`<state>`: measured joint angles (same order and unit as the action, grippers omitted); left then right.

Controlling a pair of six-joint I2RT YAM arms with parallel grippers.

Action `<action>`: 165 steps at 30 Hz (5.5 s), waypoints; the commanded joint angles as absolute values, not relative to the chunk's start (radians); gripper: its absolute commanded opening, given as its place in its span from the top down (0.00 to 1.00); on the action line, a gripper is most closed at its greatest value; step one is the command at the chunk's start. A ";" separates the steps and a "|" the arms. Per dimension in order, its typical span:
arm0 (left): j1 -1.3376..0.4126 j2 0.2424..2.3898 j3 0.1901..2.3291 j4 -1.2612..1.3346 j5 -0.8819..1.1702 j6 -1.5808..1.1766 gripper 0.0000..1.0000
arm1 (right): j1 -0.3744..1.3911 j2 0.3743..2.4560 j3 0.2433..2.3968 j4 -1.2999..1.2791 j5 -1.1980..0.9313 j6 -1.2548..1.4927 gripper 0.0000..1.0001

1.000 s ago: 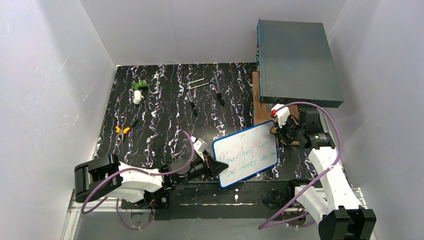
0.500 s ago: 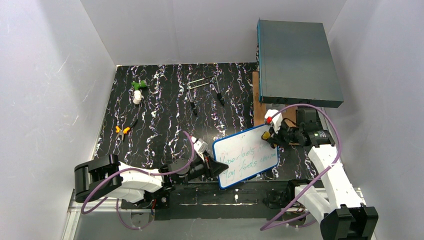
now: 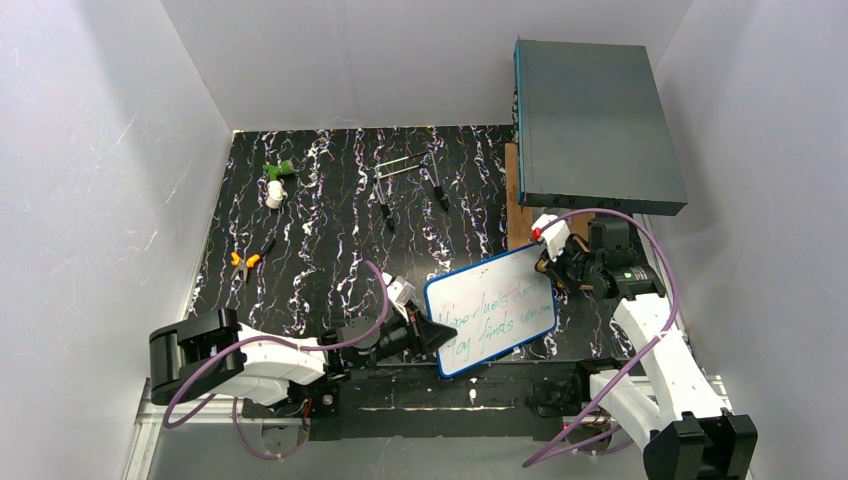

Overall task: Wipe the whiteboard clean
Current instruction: Erase the whiteboard at the center of the board.

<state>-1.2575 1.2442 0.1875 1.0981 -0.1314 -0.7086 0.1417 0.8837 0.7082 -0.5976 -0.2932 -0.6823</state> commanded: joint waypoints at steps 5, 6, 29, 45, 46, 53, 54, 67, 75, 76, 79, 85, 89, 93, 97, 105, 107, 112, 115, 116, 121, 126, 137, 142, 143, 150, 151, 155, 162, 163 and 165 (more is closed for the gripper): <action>-1.278 1.219 0.206 1.169 0.000 -0.641 1.00 | 0.164 0.831 0.649 -0.639 -0.422 -0.781 0.99; -1.278 1.226 0.208 1.172 0.000 -0.642 1.00 | 0.186 0.821 0.644 -0.640 -0.433 -0.778 0.99; -1.278 1.232 0.196 1.189 0.000 -0.644 1.00 | 0.130 0.864 0.779 -0.364 -0.275 -0.509 0.99; -1.277 1.220 0.192 1.186 0.041 -0.642 1.00 | 0.130 0.818 0.672 -0.525 -0.258 -0.637 0.99; -1.278 1.223 0.194 1.187 0.043 -0.642 1.00 | 0.130 0.814 0.671 -0.564 -0.283 -0.668 0.99; -1.278 1.238 0.206 1.194 0.058 -0.644 1.00 | 0.130 0.844 0.668 -0.737 -0.376 -0.797 0.99; -1.278 1.237 0.207 1.191 0.059 -0.645 1.00 | 0.130 0.853 0.669 -0.757 -0.384 -0.800 0.99; -1.276 1.198 0.222 1.118 0.068 -0.632 1.00 | 0.130 0.780 0.719 -0.467 -0.203 -0.498 0.99; -1.269 1.145 0.228 1.042 0.069 -0.625 1.00 | 0.129 0.768 0.672 -0.383 -0.068 -0.442 0.99; -1.267 1.140 0.229 1.037 0.070 -0.625 1.00 | 0.129 0.765 0.671 -0.383 -0.074 -0.427 0.99; -1.265 1.127 0.231 1.017 0.069 -0.627 1.00 | 0.130 0.763 0.686 -0.429 -0.163 -0.379 0.99; -1.261 1.103 0.247 0.972 0.072 -0.626 1.00 | 0.130 0.765 0.684 -0.561 -0.296 -0.465 0.99; -1.258 1.099 0.251 0.964 0.071 -0.623 1.00 | 0.130 0.791 0.677 -0.661 -0.215 -0.571 0.99; -1.259 1.107 0.252 0.972 0.072 -0.626 1.00 | 0.130 0.785 0.635 -0.681 -0.160 -0.610 0.99; -1.258 1.118 0.249 0.986 0.071 -0.629 1.00 | 0.132 0.767 0.625 -0.699 -0.190 -0.624 0.99; -1.258 1.126 0.230 1.008 0.072 -0.641 1.00 | 0.132 0.737 0.710 -0.557 -0.178 -0.480 0.99; -1.258 1.123 0.228 1.004 0.072 -0.642 1.00 | 0.132 0.744 0.734 -0.531 -0.181 -0.441 0.99; -1.258 1.120 0.228 1.007 0.074 -0.638 1.00 | 0.133 0.767 0.732 -0.492 -0.115 -0.421 0.99; -1.258 1.124 0.227 1.016 0.075 -0.637 1.00 | 0.136 0.756 0.705 -0.497 -0.102 -0.433 0.99; -1.258 1.126 0.227 1.021 0.074 -0.636 1.00 | 0.137 0.754 0.695 -0.509 -0.101 -0.442 0.99; -1.257 1.126 0.224 1.029 0.069 -0.628 1.00 | 0.149 0.767 0.671 -0.689 -0.145 -0.584 0.99; -1.258 1.114 0.222 1.021 0.064 -0.620 1.00 | 0.158 0.737 0.644 -0.821 -0.227 -0.685 0.99; -1.258 1.113 0.219 1.023 0.049 -0.623 1.00 | 0.343 0.717 0.712 -0.845 -0.421 -0.665 0.99; -1.258 1.165 0.236 1.063 0.057 -0.642 1.00 | 0.393 0.799 0.777 -0.771 -0.431 -0.582 0.99; -1.258 1.178 0.239 1.071 0.059 -0.645 1.00 | 0.393 0.812 0.796 -0.753 -0.418 -0.556 0.99; -1.258 1.187 0.230 1.094 0.056 -0.661 1.00 | 0.389 0.817 0.754 -0.677 -0.141 -0.515 0.99; -1.257 1.176 0.226 1.085 0.053 -0.660 1.00 | 0.384 0.813 0.737 -0.679 -0.109 -0.519 0.99; -1.258 1.135 0.213 1.053 0.047 -0.651 1.00 | 0.330 0.799 0.689 -0.687 -0.034 -0.526 0.99; -1.258 1.087 0.186 1.045 0.033 -0.646 1.00 | 0.283 0.826 0.685 -0.693 -0.005 -0.527 0.99; -1.258 1.085 0.182 1.046 0.032 -0.646 1.00 | 0.283 0.829 0.692 -0.695 -0.027 -0.525 0.99; -1.258 1.079 0.177 1.046 0.030 -0.645 1.00 | 0.284 0.830 0.712 -0.720 -0.107 -0.525 0.99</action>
